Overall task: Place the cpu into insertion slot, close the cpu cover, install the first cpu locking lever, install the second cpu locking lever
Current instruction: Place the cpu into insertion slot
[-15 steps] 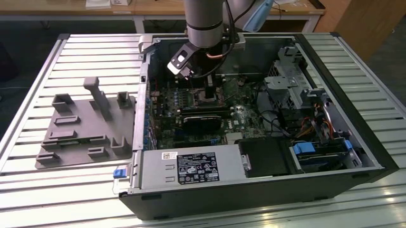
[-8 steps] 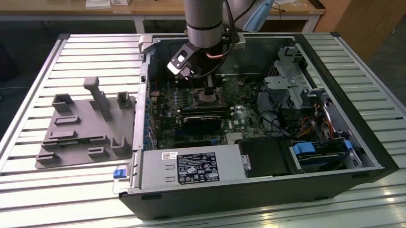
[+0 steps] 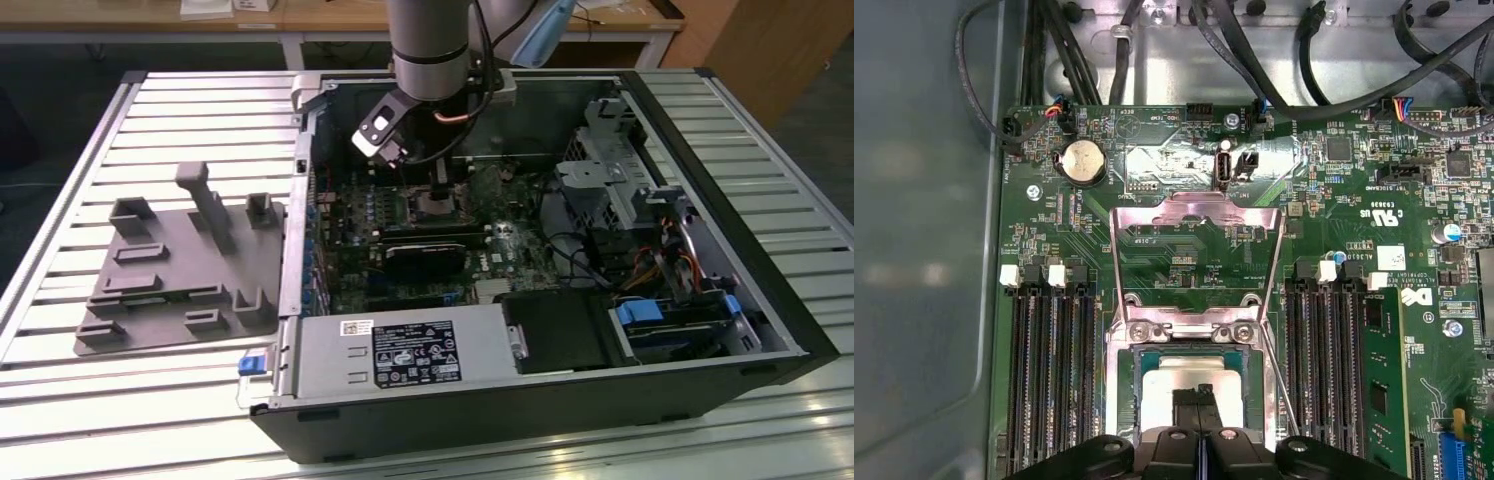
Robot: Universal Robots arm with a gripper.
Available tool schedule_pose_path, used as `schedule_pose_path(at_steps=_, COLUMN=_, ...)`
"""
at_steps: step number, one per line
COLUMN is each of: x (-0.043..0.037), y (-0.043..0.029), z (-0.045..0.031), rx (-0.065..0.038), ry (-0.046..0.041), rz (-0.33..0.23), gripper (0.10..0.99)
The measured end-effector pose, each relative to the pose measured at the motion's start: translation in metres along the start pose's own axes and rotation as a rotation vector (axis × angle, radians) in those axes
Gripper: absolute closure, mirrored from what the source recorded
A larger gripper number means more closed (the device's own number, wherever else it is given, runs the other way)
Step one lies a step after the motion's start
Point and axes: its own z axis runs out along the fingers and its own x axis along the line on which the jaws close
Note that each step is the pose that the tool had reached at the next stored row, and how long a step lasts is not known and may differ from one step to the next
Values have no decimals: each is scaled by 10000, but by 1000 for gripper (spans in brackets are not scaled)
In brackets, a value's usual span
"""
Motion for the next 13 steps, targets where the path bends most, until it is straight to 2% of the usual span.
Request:
schedule_pose_path(at_steps=1, x=0, y=5, z=1, rx=104, ry=-2, rz=-1, gripper=984)
schedule_pose_path(at_steps=3, x=0, y=12, z=4, rx=390, ry=-7, rz=3, gripper=984)
schedule_pose_path(at_steps=4, x=0, y=14, z=4, rx=448, ry=-10, rz=3, gripper=984)
schedule_pose_path(at_steps=9, x=0, y=15, z=5, rx=465, ry=-8, rz=3, gripper=984)
schedule_pose_path(at_steps=13, x=1, y=59, z=11, rx=465, ry=4, rz=-128, gripper=984)
